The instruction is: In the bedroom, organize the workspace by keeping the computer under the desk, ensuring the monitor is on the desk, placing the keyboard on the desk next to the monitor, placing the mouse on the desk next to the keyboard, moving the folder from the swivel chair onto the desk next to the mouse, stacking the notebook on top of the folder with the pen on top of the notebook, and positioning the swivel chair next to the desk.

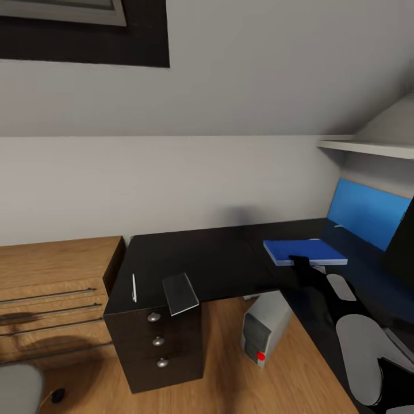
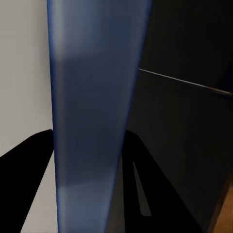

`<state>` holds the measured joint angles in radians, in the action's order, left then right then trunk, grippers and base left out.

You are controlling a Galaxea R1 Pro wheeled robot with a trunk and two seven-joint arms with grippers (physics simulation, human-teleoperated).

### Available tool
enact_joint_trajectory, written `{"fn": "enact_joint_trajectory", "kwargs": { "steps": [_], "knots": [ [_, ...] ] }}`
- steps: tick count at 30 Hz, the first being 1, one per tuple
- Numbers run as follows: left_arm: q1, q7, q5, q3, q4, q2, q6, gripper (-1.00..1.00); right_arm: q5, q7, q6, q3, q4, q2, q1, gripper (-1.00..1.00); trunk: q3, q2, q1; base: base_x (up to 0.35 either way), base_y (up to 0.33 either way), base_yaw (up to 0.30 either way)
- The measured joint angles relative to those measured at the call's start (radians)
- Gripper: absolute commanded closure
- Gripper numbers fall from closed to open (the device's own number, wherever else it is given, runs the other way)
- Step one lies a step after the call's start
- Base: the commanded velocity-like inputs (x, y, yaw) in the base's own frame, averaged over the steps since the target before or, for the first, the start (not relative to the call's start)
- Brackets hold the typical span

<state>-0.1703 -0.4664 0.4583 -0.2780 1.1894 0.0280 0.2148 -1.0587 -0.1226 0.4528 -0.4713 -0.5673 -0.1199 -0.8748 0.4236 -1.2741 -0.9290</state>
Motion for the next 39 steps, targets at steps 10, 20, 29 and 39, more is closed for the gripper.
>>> {"fn": "enact_joint_trajectory", "kwargs": {
  "steps": [10,20,29,39],
  "knots": [
    [0.000,0.000,0.001,0.000,0.000,0.000,0.000,-1.00,0.005,0.002,-0.003,0.001,0.022,0.033,0.000,1.00,0.000,0.000,0.000,0.000,0.001,-0.200],
    [0.000,0.000,0.001,-0.001,0.000,0.000,0.000,-1.00,0.005,0.006,-0.004,0.002,0.030,0.045,0.000,1.00,0.000,0.000,0.000,-0.051,0.041,-0.028],
    [0.000,0.000,0.001,-0.001,0.000,0.000,0.000,-1.00,0.006,0.030,-0.005,0.002,0.031,0.044,0.000,1.00,0.000,0.000,0.000,-0.018,0.015,-0.001],
    [0.000,0.000,0.001,0.000,0.000,0.000,0.000,-1.00,0.007,0.034,-0.005,0.002,0.030,0.044,0.000,1.00,0.000,0.000,0.000,0.000,0.000,0.000]
  ]
}}
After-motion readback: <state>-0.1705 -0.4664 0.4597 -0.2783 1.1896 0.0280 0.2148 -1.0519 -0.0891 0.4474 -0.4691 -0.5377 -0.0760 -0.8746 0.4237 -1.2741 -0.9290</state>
